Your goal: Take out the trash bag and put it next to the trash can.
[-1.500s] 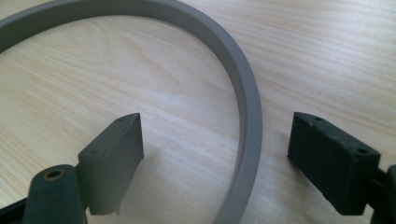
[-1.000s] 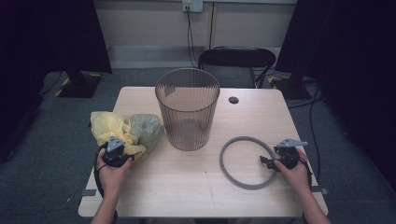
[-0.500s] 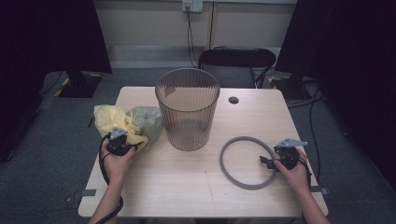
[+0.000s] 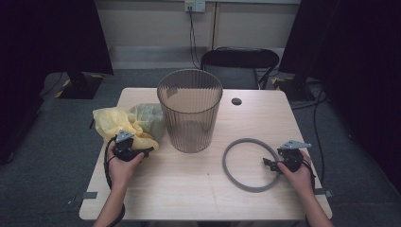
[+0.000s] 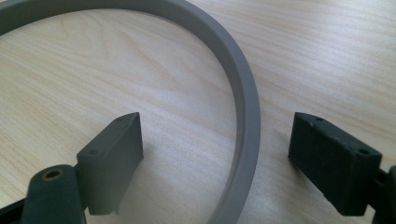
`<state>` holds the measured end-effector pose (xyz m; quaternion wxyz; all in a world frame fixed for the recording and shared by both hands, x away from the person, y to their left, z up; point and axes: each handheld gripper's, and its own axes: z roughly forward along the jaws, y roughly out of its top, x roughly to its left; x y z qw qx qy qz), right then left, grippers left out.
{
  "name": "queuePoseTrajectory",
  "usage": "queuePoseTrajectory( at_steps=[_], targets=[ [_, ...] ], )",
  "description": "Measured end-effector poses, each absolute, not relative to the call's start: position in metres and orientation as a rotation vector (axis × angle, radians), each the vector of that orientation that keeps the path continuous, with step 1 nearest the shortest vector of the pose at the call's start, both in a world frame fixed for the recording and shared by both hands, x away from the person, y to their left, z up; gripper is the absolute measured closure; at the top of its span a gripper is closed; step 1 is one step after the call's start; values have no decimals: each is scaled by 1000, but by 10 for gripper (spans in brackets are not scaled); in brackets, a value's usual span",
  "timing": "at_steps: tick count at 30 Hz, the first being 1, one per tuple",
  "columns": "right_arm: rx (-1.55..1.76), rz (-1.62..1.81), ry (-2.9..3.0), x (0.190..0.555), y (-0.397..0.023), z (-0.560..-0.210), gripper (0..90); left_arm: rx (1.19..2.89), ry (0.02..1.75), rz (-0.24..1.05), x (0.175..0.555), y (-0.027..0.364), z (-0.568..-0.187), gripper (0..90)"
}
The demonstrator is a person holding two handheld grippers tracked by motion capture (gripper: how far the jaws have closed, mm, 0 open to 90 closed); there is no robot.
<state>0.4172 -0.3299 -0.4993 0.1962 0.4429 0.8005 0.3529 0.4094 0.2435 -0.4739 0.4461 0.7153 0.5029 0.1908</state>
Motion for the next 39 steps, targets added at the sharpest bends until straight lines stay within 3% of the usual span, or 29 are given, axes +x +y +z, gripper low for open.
queuePoseTrajectory(
  at_steps=[39],
  targets=[
    [1241, 984, 2243, 417, -330, -499, 166, 1948, 1227, 481, 343, 248, -492, 213]
  ],
)
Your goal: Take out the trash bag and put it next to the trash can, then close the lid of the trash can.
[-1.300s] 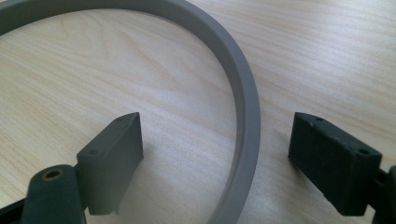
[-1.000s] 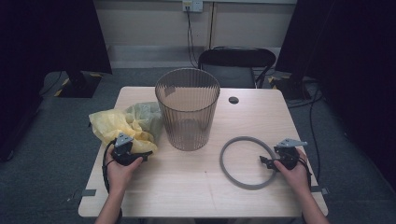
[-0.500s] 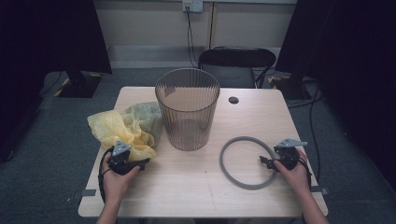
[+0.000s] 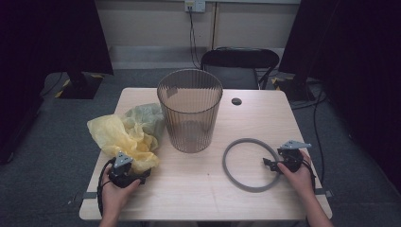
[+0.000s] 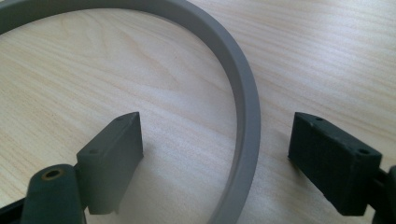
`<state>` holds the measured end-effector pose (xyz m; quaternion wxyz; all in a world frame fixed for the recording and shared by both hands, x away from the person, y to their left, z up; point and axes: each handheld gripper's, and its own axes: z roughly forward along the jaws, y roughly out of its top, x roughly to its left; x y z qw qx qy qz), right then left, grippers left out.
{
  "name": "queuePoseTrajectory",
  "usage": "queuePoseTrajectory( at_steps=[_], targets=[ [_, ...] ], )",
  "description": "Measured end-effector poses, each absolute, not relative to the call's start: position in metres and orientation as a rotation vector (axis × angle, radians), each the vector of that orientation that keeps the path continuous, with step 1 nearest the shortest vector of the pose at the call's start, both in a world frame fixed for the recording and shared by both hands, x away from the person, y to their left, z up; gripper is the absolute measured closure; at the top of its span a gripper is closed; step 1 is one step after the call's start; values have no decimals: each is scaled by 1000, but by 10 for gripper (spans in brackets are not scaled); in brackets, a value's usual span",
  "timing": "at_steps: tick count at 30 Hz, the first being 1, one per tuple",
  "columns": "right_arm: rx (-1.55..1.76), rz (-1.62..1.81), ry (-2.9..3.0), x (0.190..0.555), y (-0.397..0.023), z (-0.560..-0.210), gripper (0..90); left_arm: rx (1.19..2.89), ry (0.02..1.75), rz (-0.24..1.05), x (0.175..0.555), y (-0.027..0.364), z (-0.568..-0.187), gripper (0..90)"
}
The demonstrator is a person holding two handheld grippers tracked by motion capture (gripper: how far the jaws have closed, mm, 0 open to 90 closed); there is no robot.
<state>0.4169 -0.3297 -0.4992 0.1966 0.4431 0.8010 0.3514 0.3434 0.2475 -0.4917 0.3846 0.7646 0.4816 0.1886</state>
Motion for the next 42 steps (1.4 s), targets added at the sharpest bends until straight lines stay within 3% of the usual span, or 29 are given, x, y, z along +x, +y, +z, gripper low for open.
queuePoseTrajectory(
  at_steps=[30, 39, 42],
  targets=[
    [1244, 984, 2236, 417, -330, -499, 174, 2066, 1158, 503, 329, 246, -501, 143],
    [1272, 983, 2190, 411, -330, -499, 300, 2066, 1158, 504, 329, 246, -501, 142],
    [1279, 990, 2173, 408, -329, -498, 391, 2064, 1157, 504, 329, 246, -501, 142]
  ],
)
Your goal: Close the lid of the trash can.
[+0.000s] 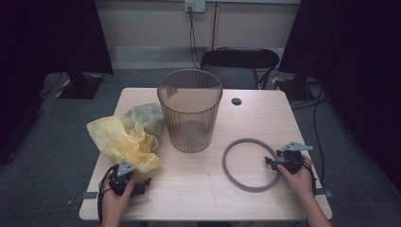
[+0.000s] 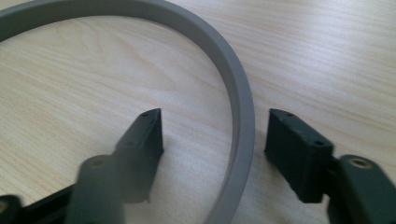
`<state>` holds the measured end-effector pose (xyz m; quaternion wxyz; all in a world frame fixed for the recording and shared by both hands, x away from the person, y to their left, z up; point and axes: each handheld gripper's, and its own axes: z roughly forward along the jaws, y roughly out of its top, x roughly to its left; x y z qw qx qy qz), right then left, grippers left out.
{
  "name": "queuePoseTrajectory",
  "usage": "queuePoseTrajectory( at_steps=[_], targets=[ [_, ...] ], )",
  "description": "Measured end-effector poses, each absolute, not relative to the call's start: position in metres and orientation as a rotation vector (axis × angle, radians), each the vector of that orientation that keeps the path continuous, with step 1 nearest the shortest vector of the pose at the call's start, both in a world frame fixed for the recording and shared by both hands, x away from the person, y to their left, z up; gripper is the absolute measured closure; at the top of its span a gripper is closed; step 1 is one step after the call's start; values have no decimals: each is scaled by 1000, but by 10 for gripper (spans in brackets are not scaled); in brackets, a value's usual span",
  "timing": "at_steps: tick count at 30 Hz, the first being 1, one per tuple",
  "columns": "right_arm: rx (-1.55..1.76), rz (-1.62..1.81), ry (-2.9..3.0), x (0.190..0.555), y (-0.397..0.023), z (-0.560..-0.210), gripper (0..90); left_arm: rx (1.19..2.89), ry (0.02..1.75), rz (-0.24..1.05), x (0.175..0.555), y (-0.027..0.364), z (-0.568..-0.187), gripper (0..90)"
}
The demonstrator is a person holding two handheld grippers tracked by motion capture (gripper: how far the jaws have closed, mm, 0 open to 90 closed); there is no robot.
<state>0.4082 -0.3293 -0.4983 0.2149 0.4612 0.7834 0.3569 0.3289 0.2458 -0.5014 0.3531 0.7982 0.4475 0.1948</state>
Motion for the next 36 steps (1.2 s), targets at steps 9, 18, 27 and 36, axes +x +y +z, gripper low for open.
queuePoseTrajectory(
  at_steps=[9, 18, 27, 36],
  targets=[
    [1323, 984, 2111, 405, -331, -498, 645, 2064, 1158, 502, 329, 246, -501, 142],
    [1350, 963, 2102, 406, -329, -496, 778, 2064, 1159, 503, 329, 246, -501, 143],
    [1385, 981, 2090, 408, -329, -496, 820, 2064, 1159, 502, 329, 246, -501, 142],
    [1445, 963, 2109, 415, -327, -492, 827, 2063, 1159, 502, 329, 246, -501, 143]
  ],
)
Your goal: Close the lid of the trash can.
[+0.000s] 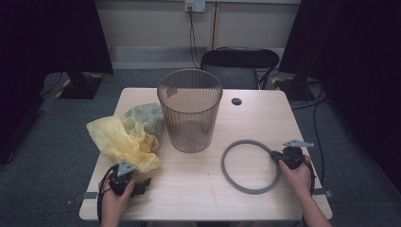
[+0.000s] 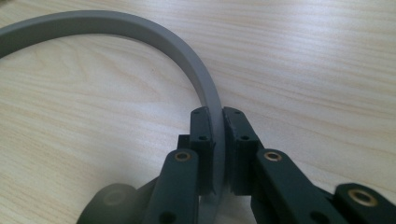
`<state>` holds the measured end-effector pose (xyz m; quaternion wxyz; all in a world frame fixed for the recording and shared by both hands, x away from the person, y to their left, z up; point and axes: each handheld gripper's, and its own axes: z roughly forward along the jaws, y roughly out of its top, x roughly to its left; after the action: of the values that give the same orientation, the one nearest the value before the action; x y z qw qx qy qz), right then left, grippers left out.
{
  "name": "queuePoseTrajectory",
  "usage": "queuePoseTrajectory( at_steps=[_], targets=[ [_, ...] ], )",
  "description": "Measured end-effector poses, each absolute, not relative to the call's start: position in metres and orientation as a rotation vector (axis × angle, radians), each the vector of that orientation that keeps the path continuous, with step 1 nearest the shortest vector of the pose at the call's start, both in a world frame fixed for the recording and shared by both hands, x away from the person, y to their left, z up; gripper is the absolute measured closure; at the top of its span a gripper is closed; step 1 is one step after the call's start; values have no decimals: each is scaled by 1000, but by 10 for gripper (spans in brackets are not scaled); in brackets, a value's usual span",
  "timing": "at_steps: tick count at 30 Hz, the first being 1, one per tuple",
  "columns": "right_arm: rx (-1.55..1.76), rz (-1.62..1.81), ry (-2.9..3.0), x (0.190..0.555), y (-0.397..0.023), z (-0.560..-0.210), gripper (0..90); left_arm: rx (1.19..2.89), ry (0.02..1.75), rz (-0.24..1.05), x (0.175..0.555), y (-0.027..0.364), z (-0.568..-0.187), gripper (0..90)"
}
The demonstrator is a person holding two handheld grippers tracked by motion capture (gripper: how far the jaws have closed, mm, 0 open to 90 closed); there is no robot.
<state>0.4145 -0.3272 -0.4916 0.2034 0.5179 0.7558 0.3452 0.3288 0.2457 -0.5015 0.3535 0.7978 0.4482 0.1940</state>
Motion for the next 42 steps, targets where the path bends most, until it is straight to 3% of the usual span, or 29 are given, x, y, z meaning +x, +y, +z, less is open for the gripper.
queuePoseTrajectory(
  at_steps=[42],
  targets=[
    [1619, 1261, 2171, 435, -322, -431, 837, 2063, 1159, 502, 329, 246, -501, 142]
  ],
)
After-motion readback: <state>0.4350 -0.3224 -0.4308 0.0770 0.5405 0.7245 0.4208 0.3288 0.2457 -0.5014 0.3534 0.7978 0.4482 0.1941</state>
